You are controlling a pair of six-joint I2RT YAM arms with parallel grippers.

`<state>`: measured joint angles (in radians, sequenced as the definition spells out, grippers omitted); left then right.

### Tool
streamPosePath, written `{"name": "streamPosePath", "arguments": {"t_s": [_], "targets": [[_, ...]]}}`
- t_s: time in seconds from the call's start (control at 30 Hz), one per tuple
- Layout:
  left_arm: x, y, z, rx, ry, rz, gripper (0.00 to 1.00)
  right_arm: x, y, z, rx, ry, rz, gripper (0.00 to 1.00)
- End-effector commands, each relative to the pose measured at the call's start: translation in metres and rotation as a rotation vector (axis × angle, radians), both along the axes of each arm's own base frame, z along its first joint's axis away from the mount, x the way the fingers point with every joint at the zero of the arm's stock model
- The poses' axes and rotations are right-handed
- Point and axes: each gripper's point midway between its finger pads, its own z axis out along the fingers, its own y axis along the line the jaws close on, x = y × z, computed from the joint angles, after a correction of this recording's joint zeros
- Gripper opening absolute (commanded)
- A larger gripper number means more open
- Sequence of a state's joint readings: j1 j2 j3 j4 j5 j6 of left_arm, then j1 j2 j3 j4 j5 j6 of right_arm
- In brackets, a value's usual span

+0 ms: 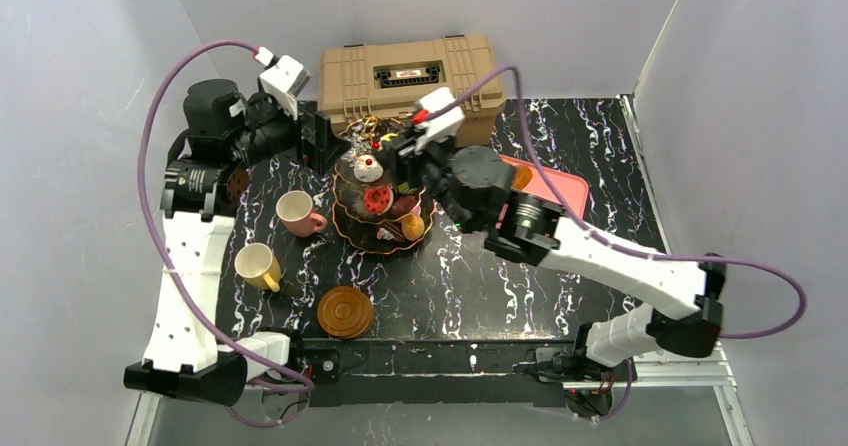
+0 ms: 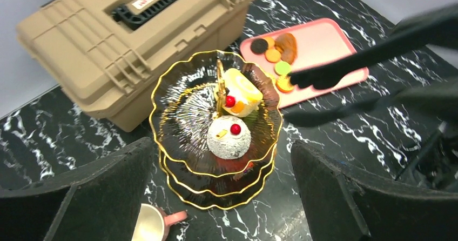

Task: Serve the afternoon tea
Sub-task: Place the desert on the desert table, then adjust the desert table at the center of the board.

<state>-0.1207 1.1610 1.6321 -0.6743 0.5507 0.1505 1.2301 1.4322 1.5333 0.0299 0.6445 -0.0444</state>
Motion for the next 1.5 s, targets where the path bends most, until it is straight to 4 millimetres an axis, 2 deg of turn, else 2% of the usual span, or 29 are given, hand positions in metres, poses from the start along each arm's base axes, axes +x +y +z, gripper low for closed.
{"name": "streamPosePath", "arguments": {"t_s": [0.0,0.1,0.17,0.4,0.53,0.63,0.8,0.97,1.07,1.17,1.3,1.47], "targets": [[0.0,-0.018,-0.009,0.024,0.028,-0.167,0.96,0.002,-0.066,0.027,0.091,-0.008,-0.135,0.55],[0.017,-0.023,-0.013,0.012,0.053,-0.171,0.91,0.007,-0.095,0.012,0.071,0.01,-0.215,0.54],[0.025,-0.028,-0.014,0.011,0.061,-0.168,0.86,0.011,-0.115,-0.007,0.022,0.035,-0.291,0.53],[0.048,-0.049,-0.024,0.055,0.05,-0.141,0.68,0.025,-0.165,-0.055,-0.022,0.095,-0.451,0.51],[0.06,-0.058,-0.029,0.1,0.029,-0.101,0.45,0.038,-0.189,-0.079,-0.028,0.13,-0.515,0.51],[0.067,-0.061,-0.032,0.137,0.004,-0.065,0.23,0.047,-0.2,-0.095,-0.019,0.162,-0.537,0.51],[0.075,-0.063,-0.039,0.202,-0.016,0.004,0.0,0.058,-0.212,-0.109,-0.014,0.191,-0.561,0.51],[0.081,-0.058,-0.04,0.194,0.014,0.122,0.0,0.069,-0.224,-0.125,-0.013,0.214,-0.595,0.5],[0.081,-0.053,-0.029,0.151,0.02,0.199,0.0,0.078,-0.231,-0.145,-0.021,0.247,-0.615,0.5],[0.081,-0.041,-0.01,0.096,0.007,0.318,0.0,0.086,-0.24,-0.161,-0.017,0.28,-0.63,0.5],[0.071,-0.029,0.006,-0.013,0.022,0.437,0.0,0.093,-0.245,-0.172,-0.007,0.303,-0.639,0.5],[0.05,-0.029,0.002,-0.063,0.067,0.483,0.0,0.1,-0.251,-0.179,-0.006,0.314,-0.65,0.49]]}}
